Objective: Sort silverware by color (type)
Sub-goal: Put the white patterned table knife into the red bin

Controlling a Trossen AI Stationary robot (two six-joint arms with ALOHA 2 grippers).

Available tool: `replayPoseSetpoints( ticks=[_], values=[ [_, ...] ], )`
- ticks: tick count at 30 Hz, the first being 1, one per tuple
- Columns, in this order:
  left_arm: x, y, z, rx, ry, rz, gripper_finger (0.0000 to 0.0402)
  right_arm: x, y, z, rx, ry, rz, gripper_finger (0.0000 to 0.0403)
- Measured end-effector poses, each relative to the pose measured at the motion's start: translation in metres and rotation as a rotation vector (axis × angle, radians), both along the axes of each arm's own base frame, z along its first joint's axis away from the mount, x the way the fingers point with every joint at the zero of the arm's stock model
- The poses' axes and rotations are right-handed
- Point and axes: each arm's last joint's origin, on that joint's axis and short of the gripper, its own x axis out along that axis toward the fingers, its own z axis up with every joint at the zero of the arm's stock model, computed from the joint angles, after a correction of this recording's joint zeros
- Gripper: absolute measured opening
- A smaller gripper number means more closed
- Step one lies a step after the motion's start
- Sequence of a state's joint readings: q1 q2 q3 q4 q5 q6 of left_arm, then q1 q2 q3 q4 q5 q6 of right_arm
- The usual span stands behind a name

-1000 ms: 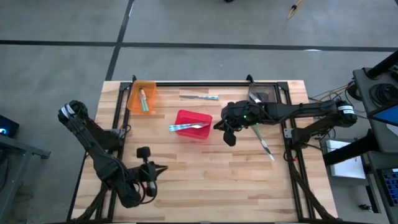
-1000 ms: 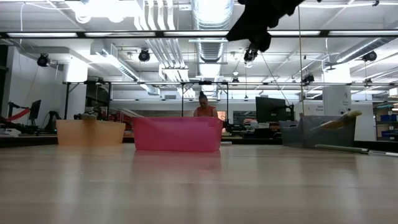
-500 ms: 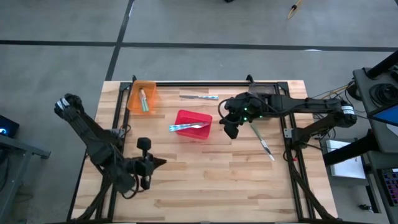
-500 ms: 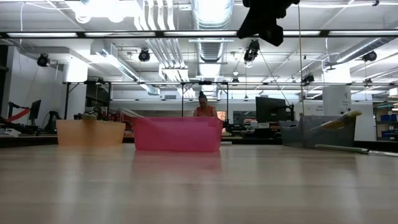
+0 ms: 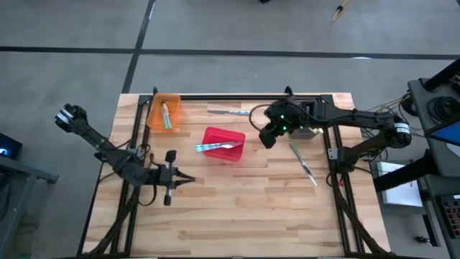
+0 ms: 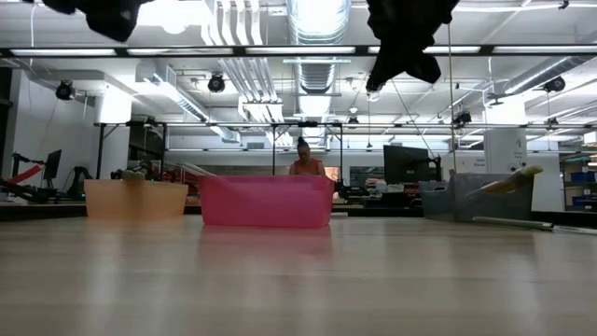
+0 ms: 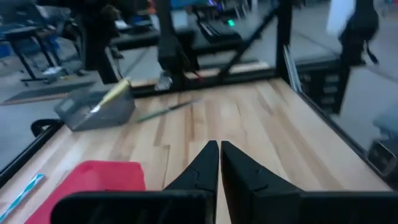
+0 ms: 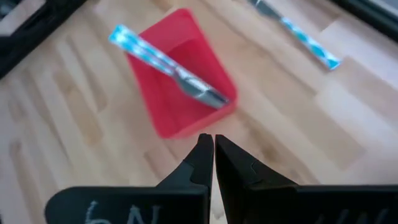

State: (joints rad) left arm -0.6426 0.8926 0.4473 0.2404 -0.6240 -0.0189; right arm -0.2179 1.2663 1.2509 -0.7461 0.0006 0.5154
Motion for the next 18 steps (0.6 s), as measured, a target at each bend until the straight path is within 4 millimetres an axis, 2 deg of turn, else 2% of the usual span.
replayPoseSetpoints(
  ticks=[4,8,12,18],
  values=[
    [-0.007,0.007,-0.016,-0.027,-0.059,0.034,0.0000,-0.002,-0.015,0.004,-0.008,-0.032,-0.056,0.0009],
    [-0.011,0.013,-0.025,-0.033,-0.084,0.109,0.0000,0.007,-0.029,0.006,-0.041,-0.095,-0.078,0.0009],
    [-0.013,0.014,-0.027,-0.024,-0.088,0.113,0.0000,0.026,-0.041,0.008,-0.086,-0.078,-0.046,0.0009],
    [-0.013,0.014,-0.027,-0.013,-0.086,0.111,0.0000,0.053,-0.063,0.004,-0.106,0.060,-0.007,0.0009]
  ],
)
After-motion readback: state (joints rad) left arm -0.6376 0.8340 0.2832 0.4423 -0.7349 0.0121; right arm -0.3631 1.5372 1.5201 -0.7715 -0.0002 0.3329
